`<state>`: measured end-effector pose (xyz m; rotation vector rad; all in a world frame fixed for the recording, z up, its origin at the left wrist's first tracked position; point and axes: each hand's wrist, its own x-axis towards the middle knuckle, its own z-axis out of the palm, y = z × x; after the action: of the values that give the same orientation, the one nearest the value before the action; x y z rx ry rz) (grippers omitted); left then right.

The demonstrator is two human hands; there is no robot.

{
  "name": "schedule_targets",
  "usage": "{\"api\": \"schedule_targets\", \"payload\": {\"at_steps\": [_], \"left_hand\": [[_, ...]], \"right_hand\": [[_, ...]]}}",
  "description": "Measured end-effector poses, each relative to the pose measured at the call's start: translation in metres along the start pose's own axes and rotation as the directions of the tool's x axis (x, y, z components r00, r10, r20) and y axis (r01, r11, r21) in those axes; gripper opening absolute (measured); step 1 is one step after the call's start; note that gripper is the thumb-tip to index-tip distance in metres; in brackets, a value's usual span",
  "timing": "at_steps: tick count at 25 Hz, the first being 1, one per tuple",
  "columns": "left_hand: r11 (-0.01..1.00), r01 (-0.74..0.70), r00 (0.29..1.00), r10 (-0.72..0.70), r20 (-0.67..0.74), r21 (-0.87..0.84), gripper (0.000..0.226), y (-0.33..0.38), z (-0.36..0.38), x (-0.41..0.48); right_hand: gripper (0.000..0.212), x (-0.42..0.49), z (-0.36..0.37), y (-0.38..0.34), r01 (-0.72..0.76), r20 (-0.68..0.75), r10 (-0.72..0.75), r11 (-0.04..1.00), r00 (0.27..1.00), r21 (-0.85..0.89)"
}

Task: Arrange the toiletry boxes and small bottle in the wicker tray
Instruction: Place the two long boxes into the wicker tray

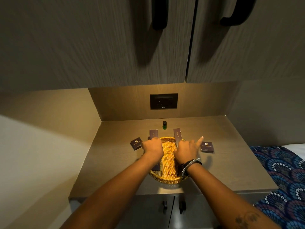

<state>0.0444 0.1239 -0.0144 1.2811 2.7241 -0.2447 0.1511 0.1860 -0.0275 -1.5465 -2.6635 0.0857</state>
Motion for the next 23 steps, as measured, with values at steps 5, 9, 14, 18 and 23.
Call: {"api": "schedule_targets", "payload": {"at_steps": [5, 9, 14, 18, 23], "left_hand": [[0.999, -0.033, 0.999, 0.033, 0.005, -0.005, 0.041, 0.003, 0.004, -0.005], [0.999, -0.03, 0.999, 0.031, 0.015, -0.026, 0.037, 0.003, 0.002, -0.007], [0.999, -0.031, 0.999, 0.032, -0.01, 0.032, 0.036, 0.005, 0.002, -0.014], [0.996, -0.005, 1.0, 0.006, -0.014, 0.094, 0.03, 0.009, 0.0, -0.017], [1.0, -0.002, 0.991, 0.003, -0.131, 0.006, 0.03, 0.005, -0.012, -0.012]], "right_hand": [[0.024, -0.001, -0.003, 0.003, 0.056, 0.008, -0.055, 0.997, 0.998, -0.044], [0.025, -0.003, 0.0, 0.006, 0.081, -0.02, -0.082, 0.996, 0.996, -0.03], [0.031, -0.011, 0.009, 0.007, 0.109, -0.063, -0.113, 0.992, 0.992, -0.063], [0.035, -0.009, 0.011, 0.008, 0.102, -0.059, -0.108, 0.991, 0.992, -0.09], [0.042, 0.004, 0.0, 0.015, 0.083, -0.146, -0.081, 0.997, 0.986, 0.006]]}}
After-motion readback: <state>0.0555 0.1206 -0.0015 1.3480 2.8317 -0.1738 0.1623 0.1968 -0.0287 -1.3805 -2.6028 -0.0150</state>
